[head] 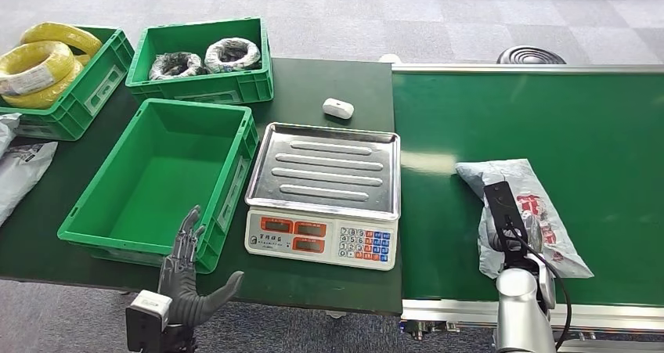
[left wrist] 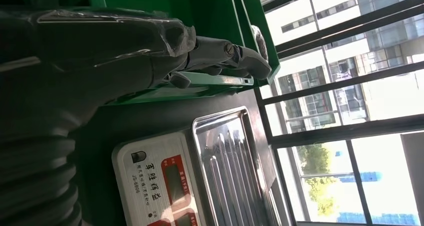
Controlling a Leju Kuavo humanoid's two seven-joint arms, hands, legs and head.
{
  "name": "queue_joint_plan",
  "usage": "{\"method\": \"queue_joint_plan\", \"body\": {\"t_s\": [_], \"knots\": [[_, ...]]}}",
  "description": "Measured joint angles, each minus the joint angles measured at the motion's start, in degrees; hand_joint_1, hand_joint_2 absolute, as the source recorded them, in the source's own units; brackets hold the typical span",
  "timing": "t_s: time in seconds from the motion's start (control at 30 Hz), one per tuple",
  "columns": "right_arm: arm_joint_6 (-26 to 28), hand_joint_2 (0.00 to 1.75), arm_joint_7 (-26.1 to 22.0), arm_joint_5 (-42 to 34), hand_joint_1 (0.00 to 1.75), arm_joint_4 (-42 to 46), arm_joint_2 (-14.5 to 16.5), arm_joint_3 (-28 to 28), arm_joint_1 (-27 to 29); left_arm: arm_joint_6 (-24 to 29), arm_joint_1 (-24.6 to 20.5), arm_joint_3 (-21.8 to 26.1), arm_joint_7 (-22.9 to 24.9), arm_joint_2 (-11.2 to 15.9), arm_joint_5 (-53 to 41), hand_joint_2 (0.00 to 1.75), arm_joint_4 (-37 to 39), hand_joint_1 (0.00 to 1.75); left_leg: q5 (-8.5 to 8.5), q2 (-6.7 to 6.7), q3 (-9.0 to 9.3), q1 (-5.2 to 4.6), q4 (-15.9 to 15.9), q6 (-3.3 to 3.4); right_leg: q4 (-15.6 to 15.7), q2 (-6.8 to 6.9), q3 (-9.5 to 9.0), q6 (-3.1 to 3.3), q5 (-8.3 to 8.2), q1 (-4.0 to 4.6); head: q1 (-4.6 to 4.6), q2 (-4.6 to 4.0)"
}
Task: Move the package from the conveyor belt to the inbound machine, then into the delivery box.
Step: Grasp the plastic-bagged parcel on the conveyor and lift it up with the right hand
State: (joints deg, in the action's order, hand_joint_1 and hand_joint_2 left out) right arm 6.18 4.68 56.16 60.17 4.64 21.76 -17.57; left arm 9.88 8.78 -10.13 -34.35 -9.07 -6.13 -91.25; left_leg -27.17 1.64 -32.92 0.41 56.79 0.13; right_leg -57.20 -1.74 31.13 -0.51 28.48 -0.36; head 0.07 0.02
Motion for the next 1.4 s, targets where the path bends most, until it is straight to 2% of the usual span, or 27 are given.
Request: {"method": "queue_joint_plan", "body": {"t_s": [0.13, 0.17, 0.27, 0.3, 0.57, 0.87, 1.2, 1.4], "knots": [[0.3, 1.75, -0.2, -0.5, 1.57, 1.7, 0.1, -0.5, 1.3, 0.4, 0.1, -0.1, -0.2, 0.1, 0.0, 1.75, 0.2, 0.0, 0.0, 0.0, 0.0, 0.0, 0.0, 0.0, 0.0, 0.0, -0.01, 0.0, 0.0, 0.0, 0.01, 0.01], [0.4, 1.75, -0.3, -0.6, 1.32, 2.2, 0.2, -0.5, 1.6, 0.4, 0.1, -0.1, -0.2, 0.1, 0.0, 1.75, 0.2, 0.0, 0.0, 0.0, 0.0, 0.0, 0.0, 0.0, 0.0, 0.0, -0.01, 0.0, 0.0, 0.0, 0.01, 0.01], [0.9, 1.75, -0.5, -0.8, 0.16, 3.7, 0.4, -0.6, 2.4, 0.4, 0.1, -0.1, -0.2, 0.0, 0.0, 1.75, 0.2, 0.0, 0.0, 0.0, 0.0, 0.0, 0.0, 0.0, 0.0, 0.0, -0.01, 0.0, 0.0, 0.0, 0.0, 0.01], [1.1, 1.75, -0.4, -0.8, 0.0, 4.1, 0.5, -0.7, 2.5, 0.4, 0.1, -0.1, -0.2, 0.0, 0.0, 1.75, 0.2, 0.0, 0.0, 0.0, 0.0, 0.0, 0.0, 0.0, 0.0, 0.0, -0.01, 0.0, 0.0, 0.0, 0.0, 0.01], [1.8, 1.75, 1.6, 1.3, 0.0, 4.4, 1.7, -2.0, 3.5, 0.3, -0.3, -0.1, -0.2, 0.0, 0.0, 1.75, 0.4, 0.0, 0.0, -0.01, 0.0, 0.0, 0.0, 0.0, 0.0, 0.0, 0.0, 0.0, 0.0, 0.0, 0.0, 0.01], [0.6, 1.75, 1.2, -1.5, 0.0, 3.6, 3.9, -4.7, 5.3, 0.4, -1.0, -0.1, -0.1, 0.0, 0.0, 1.75, 0.8, 0.0, 0.0, -0.01, 0.0, 0.0, 0.0, 0.0, 0.0, 0.0, 0.0, 0.0, 0.0, 0.0, 0.01, 0.01], [-0.1, 1.75, 1.7, -1.0, 0.0, 1.5, 4.5, -7.6, 5.8, 1.0, -1.8, -0.6, 0.1, 0.1, 0.1, 1.75, 1.6, 0.0, 0.0, -0.01, 0.0, 0.0, 0.0, 0.0, 0.0, 0.0, 0.0, 0.0, 0.0, 0.0, 0.0, 0.01], [0.2, 1.75, 3.8, 1.9, 0.0, -1.9, 4.6, -9.4, 5.6, 1.2, -2.3, -1.0, 0.2, 0.3, 0.8, 1.75, 2.2, 0.0, 0.0, -0.01, 0.0, 0.01, 0.0, 0.0, 0.0, 0.0, 0.0, 0.0, 0.0, 0.01, 0.0, 0.01]]}}
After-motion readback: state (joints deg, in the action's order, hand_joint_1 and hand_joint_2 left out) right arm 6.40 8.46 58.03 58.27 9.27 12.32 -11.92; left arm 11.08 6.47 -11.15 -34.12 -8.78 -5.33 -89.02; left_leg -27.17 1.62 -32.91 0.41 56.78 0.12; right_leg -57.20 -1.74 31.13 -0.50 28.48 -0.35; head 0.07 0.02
